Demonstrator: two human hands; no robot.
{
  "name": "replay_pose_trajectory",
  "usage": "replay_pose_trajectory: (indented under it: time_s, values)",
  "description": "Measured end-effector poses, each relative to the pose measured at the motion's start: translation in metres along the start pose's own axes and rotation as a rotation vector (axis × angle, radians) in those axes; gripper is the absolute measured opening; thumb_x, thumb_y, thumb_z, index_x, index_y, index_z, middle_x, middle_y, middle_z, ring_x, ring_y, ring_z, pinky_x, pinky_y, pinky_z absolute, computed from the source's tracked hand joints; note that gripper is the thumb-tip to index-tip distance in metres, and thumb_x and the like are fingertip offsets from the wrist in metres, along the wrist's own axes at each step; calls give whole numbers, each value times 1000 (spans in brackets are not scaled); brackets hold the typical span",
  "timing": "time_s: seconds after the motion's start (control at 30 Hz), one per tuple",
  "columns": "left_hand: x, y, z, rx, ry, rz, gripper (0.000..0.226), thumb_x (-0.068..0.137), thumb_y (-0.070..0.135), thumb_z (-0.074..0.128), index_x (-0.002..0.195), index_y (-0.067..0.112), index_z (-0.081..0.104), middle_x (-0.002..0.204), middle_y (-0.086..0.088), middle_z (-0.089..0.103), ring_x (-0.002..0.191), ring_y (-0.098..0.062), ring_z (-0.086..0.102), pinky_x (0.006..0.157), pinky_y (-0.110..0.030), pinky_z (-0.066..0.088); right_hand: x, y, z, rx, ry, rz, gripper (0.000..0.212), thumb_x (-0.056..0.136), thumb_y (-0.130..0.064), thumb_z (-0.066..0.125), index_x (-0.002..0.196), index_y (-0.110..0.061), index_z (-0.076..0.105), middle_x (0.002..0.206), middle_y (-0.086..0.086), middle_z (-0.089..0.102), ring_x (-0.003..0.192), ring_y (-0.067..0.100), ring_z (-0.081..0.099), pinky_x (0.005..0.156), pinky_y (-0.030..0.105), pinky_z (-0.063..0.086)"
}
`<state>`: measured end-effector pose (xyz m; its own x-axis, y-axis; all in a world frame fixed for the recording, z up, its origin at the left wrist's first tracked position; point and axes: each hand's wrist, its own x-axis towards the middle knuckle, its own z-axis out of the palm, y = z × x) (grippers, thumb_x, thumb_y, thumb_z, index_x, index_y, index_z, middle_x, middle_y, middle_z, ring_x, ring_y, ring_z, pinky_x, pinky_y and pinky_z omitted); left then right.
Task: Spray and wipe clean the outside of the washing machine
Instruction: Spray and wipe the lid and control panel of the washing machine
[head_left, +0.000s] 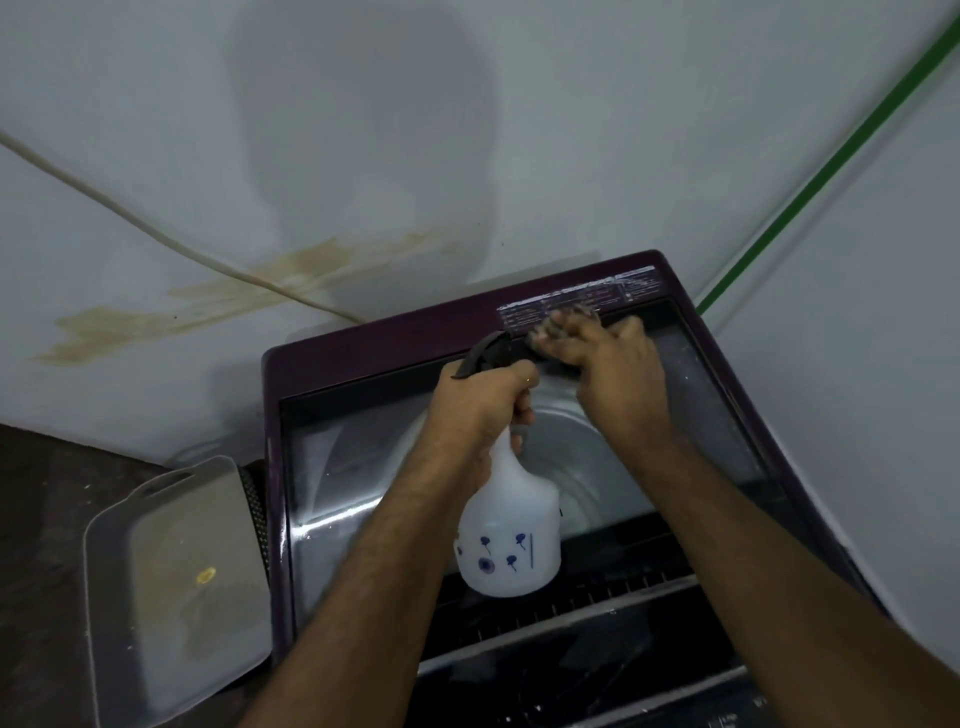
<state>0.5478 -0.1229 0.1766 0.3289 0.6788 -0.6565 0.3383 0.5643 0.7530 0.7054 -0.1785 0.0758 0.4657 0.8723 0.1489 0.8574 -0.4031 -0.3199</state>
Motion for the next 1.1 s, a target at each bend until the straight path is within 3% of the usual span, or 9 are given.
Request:
replay_pose_trajectory:
  time_s: [0.2, 0.37, 0.53, 0.6, 0.73, 0.77, 0.87, 0.93, 1.1]
  values:
    - [1, 7, 24, -8, -125, -27, 8, 94, 19, 76, 89, 14, 72, 70, -2, 67, 69, -15, 66, 58, -30, 47, 30, 41, -9, -24, 90, 245, 69, 89, 5, 57, 132, -49, 63, 148, -14, 55, 107, 32, 45, 92, 42, 46]
    - [7, 16, 45, -15, -125, -17, 10, 91, 20, 80, 88, 14, 72, 69, -3, 63, 67, -17, 65, 54, -28, 46, 16, 26, -6, -65, 46, 40, 48, 91, -29, 74, 128, -57, 61, 144, -23, 55, 98, 23, 44, 81, 36, 45]
    - [12, 23, 58, -3, -147, -24, 13, 91, 19, 79, 85, 14, 68, 65, -1, 60, 64, -16, 63, 51, -27, 44, 31, 69, -19, -57, 140, 251, 69, 90, 4, 58, 131, -52, 62, 148, -16, 55, 101, 29, 45, 88, 40, 45]
    - [15, 25, 63, 8, -141, -16, 13, 91, 19, 79, 85, 14, 68, 66, -2, 60, 65, -18, 62, 51, -28, 44, 55, 63, -20, -14, 103, 304, 65, 92, 1, 55, 135, -48, 61, 153, -10, 50, 110, 33, 45, 93, 42, 44]
    - [17, 25, 68, 6, -137, -20, 9, 92, 17, 78, 97, 13, 72, 68, -2, 62, 65, -17, 62, 49, -27, 45, 56, 39, -10, 14, -36, 4, 36, 101, -44, 53, 136, -53, 56, 151, -19, 48, 119, 28, 46, 95, 41, 42]
    - [17, 25, 68, -3, -138, -24, 10, 92, 17, 78, 99, 13, 72, 67, -2, 62, 65, -17, 62, 48, -27, 45, 49, 44, -8, 13, -47, -48, 36, 100, -45, 55, 135, -53, 57, 152, -21, 48, 118, 27, 46, 93, 40, 42]
    - [16, 24, 64, 2, -132, -26, 8, 92, 17, 77, 93, 14, 71, 66, -1, 62, 66, -16, 63, 50, -27, 46, 42, 66, -13, 54, 93, 31, 53, 95, -10, 60, 128, -51, 64, 146, -19, 56, 115, 24, 49, 90, 36, 42]
    - [16, 22, 57, 3, -118, -24, 9, 92, 18, 77, 90, 14, 70, 65, -1, 61, 65, -16, 64, 50, -28, 46, 58, 66, -7, 45, 124, 153, 68, 87, 4, 57, 132, -46, 64, 147, -12, 57, 121, 28, 47, 98, 39, 44]
    - [14, 12, 38, 11, -117, -12, 8, 92, 17, 77, 91, 11, 71, 66, -2, 62, 61, -14, 63, 48, -25, 45, 53, 28, 9, 73, -93, -221, 64, 93, -9, 67, 148, -38, 50, 161, -7, 38, 154, 18, 22, 125, 45, 18]
